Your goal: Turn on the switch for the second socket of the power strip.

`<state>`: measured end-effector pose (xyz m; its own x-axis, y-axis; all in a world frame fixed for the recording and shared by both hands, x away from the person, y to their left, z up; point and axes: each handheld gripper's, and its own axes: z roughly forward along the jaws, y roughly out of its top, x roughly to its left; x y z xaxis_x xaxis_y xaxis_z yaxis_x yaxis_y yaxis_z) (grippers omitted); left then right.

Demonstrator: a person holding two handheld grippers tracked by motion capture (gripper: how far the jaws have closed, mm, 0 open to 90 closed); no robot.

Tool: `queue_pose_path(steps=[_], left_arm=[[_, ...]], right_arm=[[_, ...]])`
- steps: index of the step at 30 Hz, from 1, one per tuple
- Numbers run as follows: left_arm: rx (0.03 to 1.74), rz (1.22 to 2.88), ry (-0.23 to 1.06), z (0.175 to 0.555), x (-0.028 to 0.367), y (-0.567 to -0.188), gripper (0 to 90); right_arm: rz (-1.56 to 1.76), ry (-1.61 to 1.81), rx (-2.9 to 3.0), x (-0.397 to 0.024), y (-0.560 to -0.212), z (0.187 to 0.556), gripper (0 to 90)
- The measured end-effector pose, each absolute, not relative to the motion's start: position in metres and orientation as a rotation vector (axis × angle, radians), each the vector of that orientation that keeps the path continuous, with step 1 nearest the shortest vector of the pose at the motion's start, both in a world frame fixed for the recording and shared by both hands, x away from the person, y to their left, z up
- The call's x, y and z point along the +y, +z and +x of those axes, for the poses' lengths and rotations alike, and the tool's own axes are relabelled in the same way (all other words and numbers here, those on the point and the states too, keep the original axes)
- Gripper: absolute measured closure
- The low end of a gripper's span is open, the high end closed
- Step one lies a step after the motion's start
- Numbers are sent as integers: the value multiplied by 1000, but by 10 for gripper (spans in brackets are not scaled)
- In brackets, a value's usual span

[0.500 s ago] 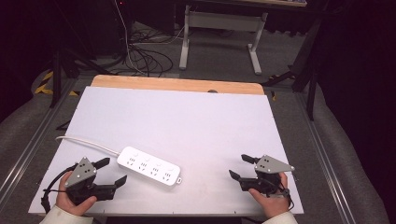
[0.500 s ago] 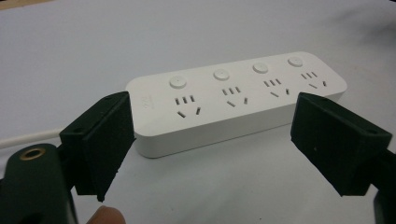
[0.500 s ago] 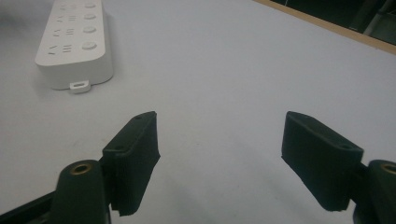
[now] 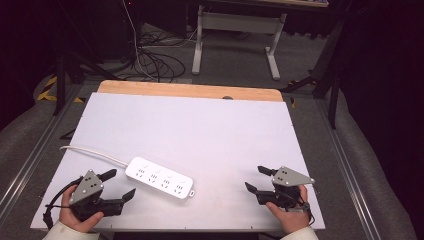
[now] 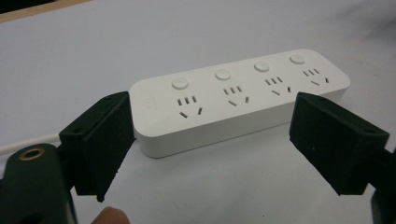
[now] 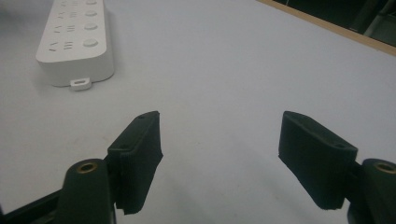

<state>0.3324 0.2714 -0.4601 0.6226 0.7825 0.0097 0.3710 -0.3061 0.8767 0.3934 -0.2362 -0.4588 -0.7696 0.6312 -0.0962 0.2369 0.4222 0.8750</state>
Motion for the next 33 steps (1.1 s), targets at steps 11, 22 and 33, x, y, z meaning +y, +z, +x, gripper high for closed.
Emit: queue_pose_path(steps=[11,22,33], left_arm=[[921,1911,536,332,272,-458,163],[916,1896,526,338,265,-445,209],[882,1923,521,351,248,-435,233]], right_arm=[[740,1296,2276,-235,-459,393,302],[737,1284,2286,-233,-460,394,302],[740,1290,2284,-233,-460,395,301]])
